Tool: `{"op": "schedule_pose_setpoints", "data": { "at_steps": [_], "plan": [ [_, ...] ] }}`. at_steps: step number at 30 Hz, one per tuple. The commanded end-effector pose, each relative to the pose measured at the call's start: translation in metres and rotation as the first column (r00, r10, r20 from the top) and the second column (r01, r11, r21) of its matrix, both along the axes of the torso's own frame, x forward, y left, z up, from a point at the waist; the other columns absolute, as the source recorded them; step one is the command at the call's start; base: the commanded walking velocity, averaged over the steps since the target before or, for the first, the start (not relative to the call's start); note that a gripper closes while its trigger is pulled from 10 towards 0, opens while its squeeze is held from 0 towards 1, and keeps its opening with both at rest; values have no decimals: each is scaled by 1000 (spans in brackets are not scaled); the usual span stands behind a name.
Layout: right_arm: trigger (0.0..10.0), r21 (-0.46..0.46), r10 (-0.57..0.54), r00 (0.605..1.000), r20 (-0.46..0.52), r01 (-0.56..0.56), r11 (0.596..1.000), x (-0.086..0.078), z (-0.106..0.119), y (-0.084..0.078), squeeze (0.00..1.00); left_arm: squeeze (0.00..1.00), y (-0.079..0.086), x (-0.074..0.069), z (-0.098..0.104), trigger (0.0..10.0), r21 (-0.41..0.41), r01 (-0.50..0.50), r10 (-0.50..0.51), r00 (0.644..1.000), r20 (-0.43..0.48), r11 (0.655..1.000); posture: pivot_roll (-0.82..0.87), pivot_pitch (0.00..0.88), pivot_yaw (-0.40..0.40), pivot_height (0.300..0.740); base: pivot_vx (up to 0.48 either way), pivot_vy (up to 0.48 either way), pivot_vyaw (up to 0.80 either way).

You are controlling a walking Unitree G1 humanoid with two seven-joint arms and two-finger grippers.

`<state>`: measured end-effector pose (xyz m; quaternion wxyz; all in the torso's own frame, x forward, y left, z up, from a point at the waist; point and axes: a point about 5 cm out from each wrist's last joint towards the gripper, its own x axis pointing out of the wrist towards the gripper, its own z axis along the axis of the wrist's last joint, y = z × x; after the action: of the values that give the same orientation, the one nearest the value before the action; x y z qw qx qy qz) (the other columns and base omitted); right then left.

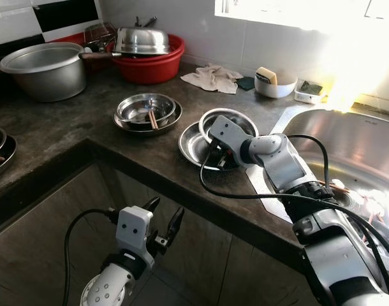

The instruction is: Kitchen organization

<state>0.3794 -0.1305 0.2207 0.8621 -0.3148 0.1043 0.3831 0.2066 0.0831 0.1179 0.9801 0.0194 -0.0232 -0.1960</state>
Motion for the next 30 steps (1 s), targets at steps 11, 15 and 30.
{"op": "schedule_pose_setpoints", "data": {
  "at_steps": [11,15,30],
  "plan": [
    [0,312,-136,971,198,70,948,-1,25,8,0,0,-1,0,1,10000,6,-3,3,1000,11,1000,31,54,-36,740,0,0,0],
    [0,514,-293,905,309,101,852,-12,41,5,0,0,0,1,2,10000,4,-7,7,1000,15,1000,26,53,-30,740,0,0,0],
    [0,729,-625,684,375,199,655,-86,17,-3,0,0,2,3,4,10000,-5,1,-1,1000,24,1000,8,45,0,740,0,0,-160]
  ]
}}
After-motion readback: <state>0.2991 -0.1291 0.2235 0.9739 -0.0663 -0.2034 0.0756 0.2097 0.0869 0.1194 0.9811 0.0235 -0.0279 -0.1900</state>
